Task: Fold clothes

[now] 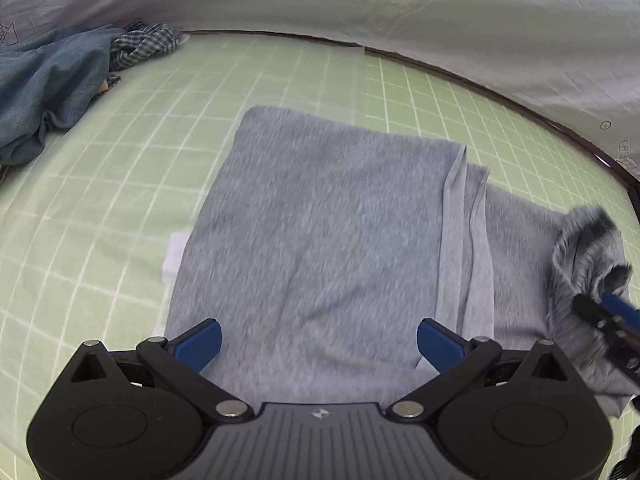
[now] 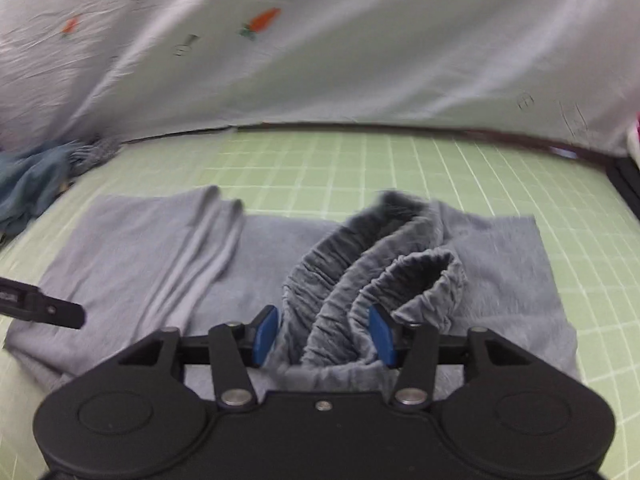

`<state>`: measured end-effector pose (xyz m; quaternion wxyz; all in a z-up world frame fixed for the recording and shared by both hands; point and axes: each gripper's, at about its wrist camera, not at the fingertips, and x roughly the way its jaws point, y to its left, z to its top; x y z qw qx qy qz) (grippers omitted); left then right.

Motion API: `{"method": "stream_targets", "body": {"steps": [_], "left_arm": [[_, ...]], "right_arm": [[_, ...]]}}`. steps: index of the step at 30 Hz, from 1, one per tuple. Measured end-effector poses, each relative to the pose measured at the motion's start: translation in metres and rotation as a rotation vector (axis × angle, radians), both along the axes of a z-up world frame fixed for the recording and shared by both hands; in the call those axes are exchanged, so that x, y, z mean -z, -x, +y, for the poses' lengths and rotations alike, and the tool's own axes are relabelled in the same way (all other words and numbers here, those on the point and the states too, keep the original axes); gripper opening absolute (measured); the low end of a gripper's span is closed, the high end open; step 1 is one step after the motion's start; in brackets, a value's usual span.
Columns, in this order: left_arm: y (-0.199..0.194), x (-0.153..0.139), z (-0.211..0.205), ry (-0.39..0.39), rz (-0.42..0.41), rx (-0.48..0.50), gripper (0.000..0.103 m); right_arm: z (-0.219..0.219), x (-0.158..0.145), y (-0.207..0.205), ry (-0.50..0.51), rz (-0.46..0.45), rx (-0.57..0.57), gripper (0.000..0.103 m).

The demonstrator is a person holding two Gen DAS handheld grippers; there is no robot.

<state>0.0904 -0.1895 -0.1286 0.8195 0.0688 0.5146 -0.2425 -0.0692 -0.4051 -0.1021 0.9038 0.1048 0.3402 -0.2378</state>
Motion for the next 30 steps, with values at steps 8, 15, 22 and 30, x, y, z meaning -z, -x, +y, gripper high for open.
{"method": "stream_targets", "body": {"steps": [8,15,22,30], "left_arm": [[-0.001,0.002,0.009,0.002,0.003,-0.068,0.102],[0.002,0.004,0.005,-0.029,-0.016,-0.060,0.102],[0.002,0.007,0.006,-0.045,-0.017,-0.046,0.102],[-0.003,0.004,0.011,-0.047,-0.036,-0.050,0.102]], "right_arm": [[-0.057,-0.025,0.042,-0.114,-0.155,0.250,0.072],[-0.074,0.010,0.045,-0.211,-0.094,0.329,0.040],[-0.071,0.030,0.008,-0.283,-0.076,0.260,0.040],[-0.031,0.023,-0.035,-0.249,-0.049,0.022,0.041]]}}
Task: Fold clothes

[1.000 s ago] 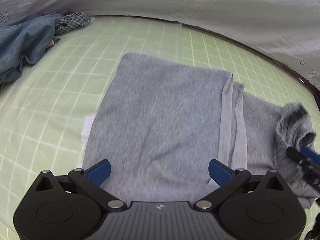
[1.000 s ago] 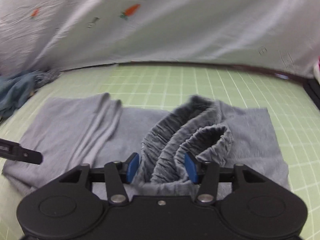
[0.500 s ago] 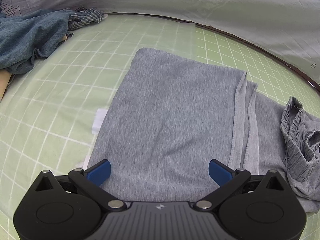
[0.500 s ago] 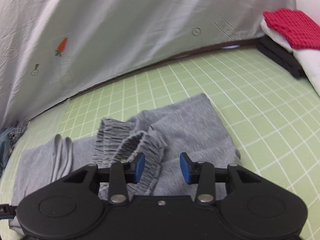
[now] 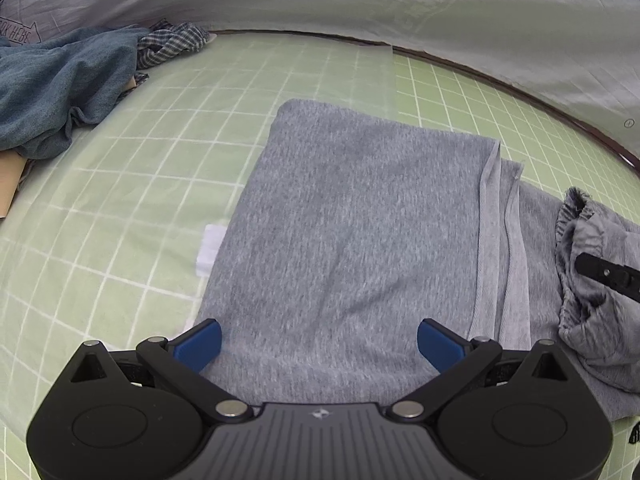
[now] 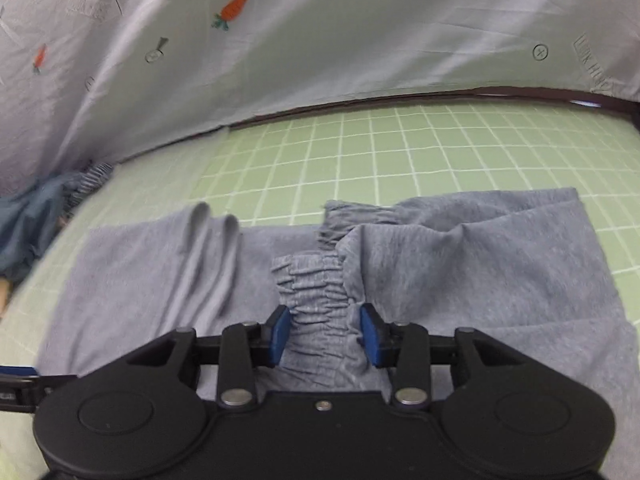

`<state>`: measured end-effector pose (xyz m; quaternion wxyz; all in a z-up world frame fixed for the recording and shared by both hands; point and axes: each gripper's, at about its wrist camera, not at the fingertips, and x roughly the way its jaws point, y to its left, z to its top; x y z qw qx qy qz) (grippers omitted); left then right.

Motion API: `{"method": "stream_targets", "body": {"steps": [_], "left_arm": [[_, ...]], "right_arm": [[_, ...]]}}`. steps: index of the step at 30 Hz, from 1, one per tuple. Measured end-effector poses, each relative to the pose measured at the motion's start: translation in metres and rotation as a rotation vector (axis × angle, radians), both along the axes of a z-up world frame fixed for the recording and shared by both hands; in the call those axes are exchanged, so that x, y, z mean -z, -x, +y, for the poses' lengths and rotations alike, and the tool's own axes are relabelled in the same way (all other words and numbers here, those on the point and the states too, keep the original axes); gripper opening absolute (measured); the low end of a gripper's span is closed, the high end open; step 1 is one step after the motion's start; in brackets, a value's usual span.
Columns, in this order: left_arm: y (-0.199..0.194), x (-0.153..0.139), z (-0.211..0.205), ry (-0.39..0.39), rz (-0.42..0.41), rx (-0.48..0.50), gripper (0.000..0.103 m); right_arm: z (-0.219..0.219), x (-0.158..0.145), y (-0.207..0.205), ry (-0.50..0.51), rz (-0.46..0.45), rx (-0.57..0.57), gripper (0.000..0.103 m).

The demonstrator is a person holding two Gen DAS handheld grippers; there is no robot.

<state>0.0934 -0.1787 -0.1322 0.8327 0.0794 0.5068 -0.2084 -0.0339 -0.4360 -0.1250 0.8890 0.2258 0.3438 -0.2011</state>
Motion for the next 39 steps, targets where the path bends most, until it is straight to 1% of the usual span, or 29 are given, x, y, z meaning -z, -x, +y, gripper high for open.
{"method": "stream_targets", "body": {"steps": [2,4,7,9,12,14,16,18,20,22,23,25,29,30,33,34,35,36,38,39], "left_arm": [[-0.002,-0.002,0.003,0.009,-0.004,-0.012,0.103],[-0.004,-0.002,0.005,0.013,-0.006,-0.022,0.103],[-0.007,-0.005,0.008,0.014,-0.017,-0.034,0.103],[-0.009,-0.006,0.012,0.015,-0.024,-0.047,0.103],[-0.014,-0.006,0.017,0.009,-0.030,-0.066,0.103],[-0.016,-0.007,0.022,-0.001,-0.040,-0.075,0.103],[-0.020,-0.008,0.029,-0.004,-0.049,-0.090,0.103],[-0.024,-0.008,0.037,-0.006,-0.050,-0.113,0.103],[-0.028,-0.007,0.045,0.000,-0.038,-0.148,0.103],[-0.031,-0.005,0.051,0.016,-0.022,-0.169,0.103],[-0.031,-0.004,0.053,0.028,-0.014,-0.174,0.102],[-0.032,-0.002,0.056,0.049,0.002,-0.182,0.102],[-0.031,0.002,0.051,0.054,0.010,-0.158,0.101],[-0.031,0.003,0.049,0.063,0.014,-0.148,0.099],[-0.030,0.006,0.042,0.065,0.027,-0.100,0.089],[-0.029,0.006,0.038,0.054,0.025,-0.074,0.078],[-0.028,0.007,0.035,0.044,0.022,-0.052,0.071],[-0.027,0.008,0.032,0.036,0.017,-0.034,0.068],[-0.023,0.007,0.028,0.035,-0.001,-0.010,0.052],[-0.022,0.007,0.027,0.036,-0.009,0.000,0.046]], "right_arm": [[-0.003,-0.005,0.010,-0.038,-0.039,0.022,0.042],[-0.005,-0.009,0.021,-0.055,-0.074,0.065,0.046],[-0.011,-0.013,0.035,-0.057,-0.089,0.139,0.048],[-0.012,-0.009,0.034,-0.042,-0.044,0.162,0.049],[-0.004,0.006,0.025,-0.009,0.078,0.126,0.050],[0.008,0.008,0.022,0.025,0.089,0.079,0.059],[0.019,0.008,0.016,0.042,0.114,0.011,0.075],[0.030,0.006,0.012,0.077,0.128,-0.042,0.081],[0.036,0.004,0.012,0.110,0.141,-0.064,0.083],[0.039,-0.001,0.014,0.135,0.140,-0.060,0.090],[0.038,-0.004,0.017,0.144,0.130,-0.049,0.092],[0.036,-0.012,0.023,0.162,0.104,-0.015,0.101],[0.029,-0.023,0.037,0.202,0.080,0.066,0.103],[0.026,-0.024,0.040,0.202,0.079,0.090,0.103],[0.016,-0.024,0.050,0.194,0.084,0.159,0.103],[0.013,-0.022,0.054,0.188,0.091,0.180,0.103],[0.011,-0.020,0.056,0.186,0.102,0.199,0.103],[0.009,-0.018,0.059,0.186,0.114,0.217,0.103],[0.004,-0.014,0.065,0.184,0.132,0.254,0.103],[0.002,-0.013,0.070,0.182,0.136,0.274,0.103]]}}
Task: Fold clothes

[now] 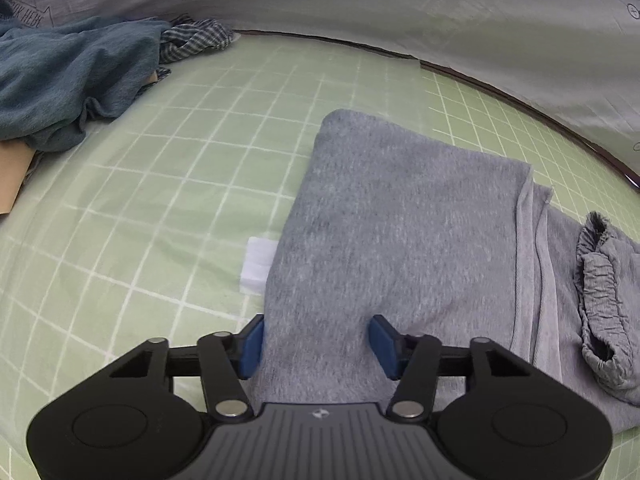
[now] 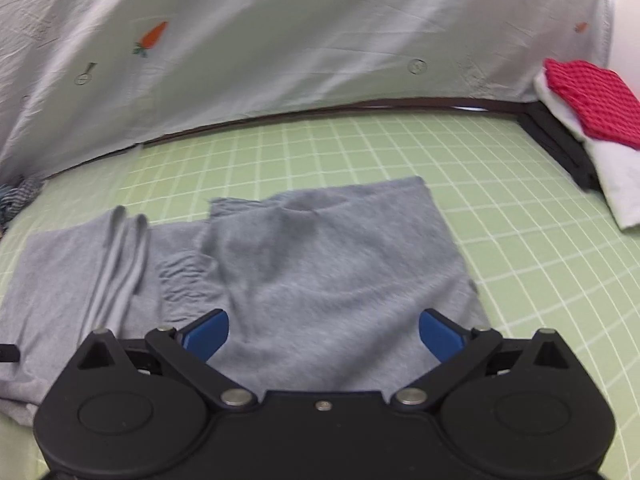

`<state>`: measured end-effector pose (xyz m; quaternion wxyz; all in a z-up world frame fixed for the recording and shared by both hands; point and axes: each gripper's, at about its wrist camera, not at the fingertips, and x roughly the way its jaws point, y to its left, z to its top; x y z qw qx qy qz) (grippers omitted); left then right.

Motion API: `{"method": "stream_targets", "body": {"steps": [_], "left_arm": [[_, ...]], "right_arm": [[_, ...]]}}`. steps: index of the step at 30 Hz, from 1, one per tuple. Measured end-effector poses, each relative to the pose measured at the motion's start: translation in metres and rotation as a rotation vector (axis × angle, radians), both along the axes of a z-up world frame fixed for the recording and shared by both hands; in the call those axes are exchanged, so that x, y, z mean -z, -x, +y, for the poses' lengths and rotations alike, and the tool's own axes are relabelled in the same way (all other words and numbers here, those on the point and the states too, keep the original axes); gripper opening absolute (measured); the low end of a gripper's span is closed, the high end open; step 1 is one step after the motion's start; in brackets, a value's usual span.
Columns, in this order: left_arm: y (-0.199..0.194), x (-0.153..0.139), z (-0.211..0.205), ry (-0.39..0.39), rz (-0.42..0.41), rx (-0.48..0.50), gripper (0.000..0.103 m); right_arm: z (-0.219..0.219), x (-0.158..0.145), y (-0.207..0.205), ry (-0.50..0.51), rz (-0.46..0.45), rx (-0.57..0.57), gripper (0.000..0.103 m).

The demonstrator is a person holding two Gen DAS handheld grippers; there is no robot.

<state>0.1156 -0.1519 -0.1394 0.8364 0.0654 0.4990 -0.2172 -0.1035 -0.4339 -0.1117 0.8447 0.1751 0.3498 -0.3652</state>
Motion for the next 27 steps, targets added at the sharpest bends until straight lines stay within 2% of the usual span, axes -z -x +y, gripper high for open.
{"method": "stream_targets", "body": {"steps": [2,8,12,16,18,20,22,24,27], "left_arm": [[0.000,-0.002,0.000,0.024,-0.005,0.009,0.011],[0.006,-0.030,-0.007,0.111,-0.060,0.010,0.010],[0.015,-0.064,-0.038,0.159,-0.123,0.057,0.010],[0.037,-0.095,-0.099,0.209,-0.186,0.199,0.009],[0.054,-0.105,-0.137,0.246,-0.188,0.290,0.009],[0.076,-0.108,-0.177,0.277,-0.166,0.393,0.009],[0.106,-0.096,-0.216,0.275,-0.104,0.515,0.009],[0.134,-0.082,-0.254,0.269,-0.039,0.629,0.015],[0.158,-0.049,-0.286,0.208,0.092,0.672,0.018]], "right_arm": [[-0.005,0.001,0.009,-0.002,0.002,0.039,0.103],[-0.022,0.001,0.037,-0.006,-0.003,0.137,0.103],[-0.033,0.001,0.058,-0.005,-0.001,0.169,0.103],[-0.049,0.003,0.085,-0.014,0.011,0.189,0.103],[-0.059,0.003,0.098,-0.016,0.016,0.202,0.103],[-0.071,0.003,0.112,-0.016,0.021,0.215,0.103],[-0.084,0.003,0.125,-0.014,0.023,0.232,0.103],[-0.097,0.002,0.136,-0.017,0.022,0.252,0.103],[-0.115,0.001,0.146,-0.028,0.012,0.271,0.103]]}}
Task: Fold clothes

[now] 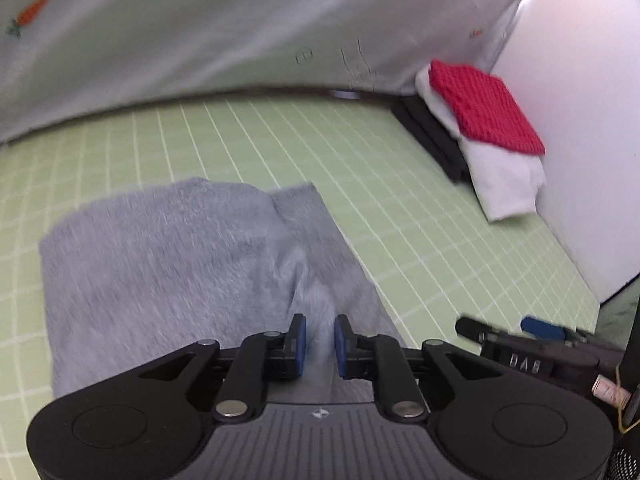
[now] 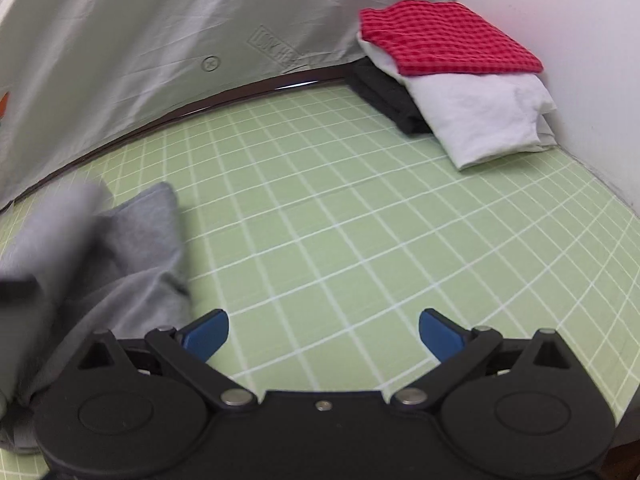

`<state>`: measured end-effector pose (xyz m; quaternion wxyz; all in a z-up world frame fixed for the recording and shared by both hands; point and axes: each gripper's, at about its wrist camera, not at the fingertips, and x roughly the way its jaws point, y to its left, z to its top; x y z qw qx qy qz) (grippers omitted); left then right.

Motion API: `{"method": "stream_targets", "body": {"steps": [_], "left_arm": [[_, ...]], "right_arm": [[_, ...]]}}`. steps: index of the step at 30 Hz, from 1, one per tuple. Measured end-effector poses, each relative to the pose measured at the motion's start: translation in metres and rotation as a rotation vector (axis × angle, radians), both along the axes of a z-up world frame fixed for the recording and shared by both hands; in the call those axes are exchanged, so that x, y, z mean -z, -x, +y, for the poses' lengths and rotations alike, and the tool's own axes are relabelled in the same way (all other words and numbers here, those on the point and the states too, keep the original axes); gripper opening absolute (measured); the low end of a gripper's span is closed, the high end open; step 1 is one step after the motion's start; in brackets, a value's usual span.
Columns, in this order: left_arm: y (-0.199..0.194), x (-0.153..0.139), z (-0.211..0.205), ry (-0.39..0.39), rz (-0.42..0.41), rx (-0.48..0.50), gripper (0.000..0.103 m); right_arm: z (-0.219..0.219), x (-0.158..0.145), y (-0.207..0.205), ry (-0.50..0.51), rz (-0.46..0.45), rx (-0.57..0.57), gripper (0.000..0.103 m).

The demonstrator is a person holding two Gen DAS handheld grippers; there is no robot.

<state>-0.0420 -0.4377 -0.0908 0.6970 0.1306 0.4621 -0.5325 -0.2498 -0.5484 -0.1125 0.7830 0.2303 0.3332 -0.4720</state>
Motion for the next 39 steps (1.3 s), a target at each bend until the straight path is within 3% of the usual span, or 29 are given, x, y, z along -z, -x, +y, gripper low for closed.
{"method": "stream_targets", "body": {"steps": [1,5,9,13,16,22,26,28,29,31,32,34,39], "left_arm": [[0.002,0.003,0.000,-0.008,0.028,0.001,0.022],[-0.011,-0.013,0.026,0.072,0.070,-0.103,0.060],[-0.039,-0.029,0.060,0.114,0.057,-0.269,0.066],[-0.065,-0.017,0.082,-0.022,-0.036,-0.422,0.070],[-0.081,-0.001,0.096,-0.092,-0.028,-0.480,0.070],[-0.096,0.022,0.108,-0.111,0.080,-0.472,0.072],[-0.098,0.024,0.108,-0.114,0.088,-0.455,0.075],[-0.098,0.026,0.109,-0.115,0.096,-0.464,0.077],[-0.099,0.026,0.110,-0.113,0.102,-0.467,0.077],[-0.099,0.027,0.112,-0.110,0.111,-0.472,0.077],[-0.098,0.025,0.112,-0.110,0.101,-0.467,0.077],[-0.094,0.020,0.110,-0.107,0.079,-0.451,0.077],[-0.089,0.003,0.107,-0.010,0.104,-0.410,0.077]], "right_arm": [[-0.004,-0.001,0.002,-0.003,-0.008,-0.001,0.103],[-0.018,-0.006,-0.002,-0.020,-0.071,-0.022,0.103],[-0.026,-0.013,-0.031,-0.047,-0.156,-0.090,0.103],[-0.024,-0.015,-0.075,-0.089,-0.228,-0.217,0.103],[-0.018,-0.007,-0.104,-0.192,-0.289,-0.326,0.101],[-0.012,0.019,-0.136,-0.405,-0.356,-0.420,0.079],[-0.013,0.033,-0.140,-0.453,-0.362,-0.405,0.076],[-0.012,0.036,-0.141,-0.464,-0.372,-0.422,0.059],[-0.010,0.035,-0.142,-0.460,-0.370,-0.441,0.052],[-0.006,0.032,-0.143,-0.439,-0.365,-0.481,0.021],[-0.004,0.029,-0.143,-0.426,-0.367,-0.501,0.013],[-0.003,0.020,-0.140,-0.395,-0.383,-0.538,0.007],[-0.013,-0.028,-0.114,-0.281,-0.481,-0.569,0.006]]}}
